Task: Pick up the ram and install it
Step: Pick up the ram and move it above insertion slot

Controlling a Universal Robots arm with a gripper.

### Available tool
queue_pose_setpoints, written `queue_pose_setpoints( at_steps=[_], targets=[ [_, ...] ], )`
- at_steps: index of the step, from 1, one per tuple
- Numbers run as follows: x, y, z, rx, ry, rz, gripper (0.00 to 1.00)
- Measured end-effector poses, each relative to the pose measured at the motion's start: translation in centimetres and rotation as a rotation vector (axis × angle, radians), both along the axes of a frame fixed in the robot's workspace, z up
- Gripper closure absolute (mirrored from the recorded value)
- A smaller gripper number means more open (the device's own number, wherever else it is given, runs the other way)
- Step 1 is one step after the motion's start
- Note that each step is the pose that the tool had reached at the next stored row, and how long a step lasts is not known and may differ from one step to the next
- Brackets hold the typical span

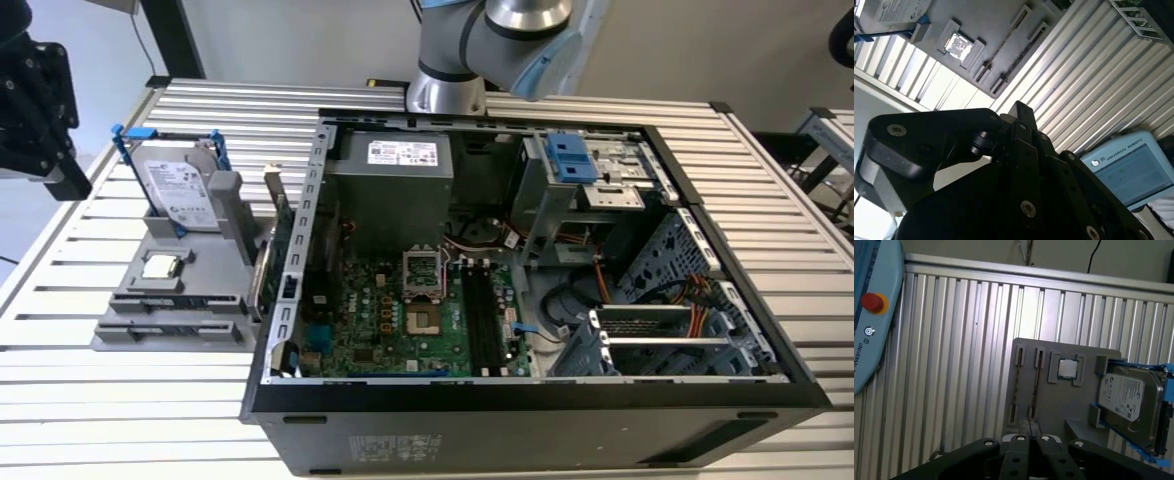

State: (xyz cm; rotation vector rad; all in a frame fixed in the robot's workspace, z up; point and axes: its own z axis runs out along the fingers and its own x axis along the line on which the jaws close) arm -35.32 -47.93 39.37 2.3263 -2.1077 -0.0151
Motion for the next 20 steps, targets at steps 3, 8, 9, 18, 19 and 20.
queue_pose_setpoints(
  at_steps=[3,8,9,18,19,20],
  targets=[
    [0.00,0.00,-0.01,0.0002,0.0005,0.000,0.00],
    [-0.01,0.00,-0.01,0.0002,0.0014,0.000,0.00],
    [0.01,0.00,-0.01,0.0002,0.0015,0.000,0.00],
    [0.00,0.00,-0.42,0.0003,0.0010,-0.018,0.00],
    [0.01,0.00,-0.52,0.0003,0.0003,-0.021,0.00],
    [0.01,-0.01,-0.62,0.0002,-0.0003,-0.024,0.00]
  ],
)
